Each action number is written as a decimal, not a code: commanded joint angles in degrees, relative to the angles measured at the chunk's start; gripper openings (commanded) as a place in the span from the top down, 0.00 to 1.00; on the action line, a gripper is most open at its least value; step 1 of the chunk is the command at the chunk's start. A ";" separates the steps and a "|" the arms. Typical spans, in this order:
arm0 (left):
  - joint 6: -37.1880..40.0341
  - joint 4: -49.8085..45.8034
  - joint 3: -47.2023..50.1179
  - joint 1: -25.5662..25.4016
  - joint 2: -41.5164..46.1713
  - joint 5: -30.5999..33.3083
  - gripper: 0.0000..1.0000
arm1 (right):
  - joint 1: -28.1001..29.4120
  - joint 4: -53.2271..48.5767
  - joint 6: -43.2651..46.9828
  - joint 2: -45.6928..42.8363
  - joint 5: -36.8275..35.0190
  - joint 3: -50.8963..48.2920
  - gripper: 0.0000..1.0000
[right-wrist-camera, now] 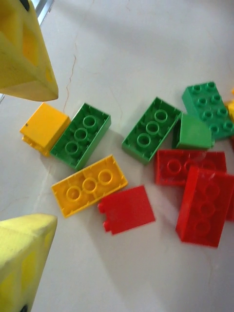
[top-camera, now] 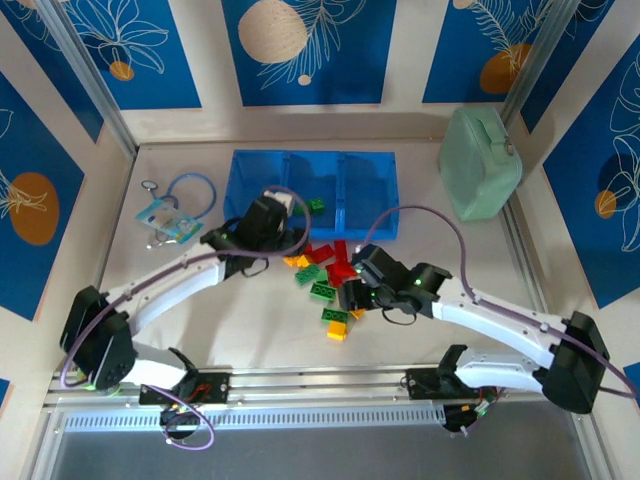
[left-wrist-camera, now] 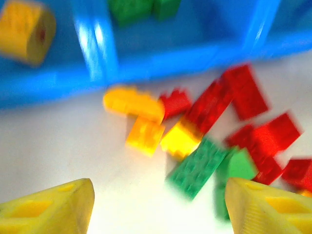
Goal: Sort the legos into containers by color
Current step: Pick up the lego from the bottom-center of the table.
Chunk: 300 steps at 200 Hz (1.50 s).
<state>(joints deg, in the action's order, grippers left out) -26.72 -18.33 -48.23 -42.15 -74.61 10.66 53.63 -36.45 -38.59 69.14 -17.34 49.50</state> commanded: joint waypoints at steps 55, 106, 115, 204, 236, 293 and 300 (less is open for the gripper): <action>-10.96 1.08 18.30 -2.49 17.65 1.81 0.30 | 5.43 -5.56 5.55 18.77 3.04 11.46 0.26; -9.79 1.78 18.52 -2.48 18.21 1.99 0.30 | 8.35 -6.70 8.77 24.82 0.53 14.08 0.26; -9.73 2.17 18.52 -2.43 17.78 1.79 0.30 | 8.61 -7.19 9.50 26.03 -0.09 14.51 0.26; -11.27 2.91 21.84 -2.57 20.02 2.11 0.30 | 9.48 -10.31 15.58 33.93 -3.81 18.62 0.30; -11.10 3.16 21.98 -2.58 19.88 2.53 0.30 | 10.33 -10.19 16.43 35.30 -5.36 18.71 0.35; -11.18 3.81 21.88 -2.59 18.81 2.48 0.31 | 10.53 -9.93 17.60 36.68 -6.65 18.70 0.44; -11.17 3.77 21.86 -2.59 18.92 2.57 0.31 | 10.54 -9.70 17.75 36.66 -6.82 18.62 0.45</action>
<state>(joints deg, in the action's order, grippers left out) -37.26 -15.38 -26.68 -44.16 -55.70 12.12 63.77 -45.10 -22.04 105.30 -23.00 67.20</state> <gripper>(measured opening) 0.691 0.566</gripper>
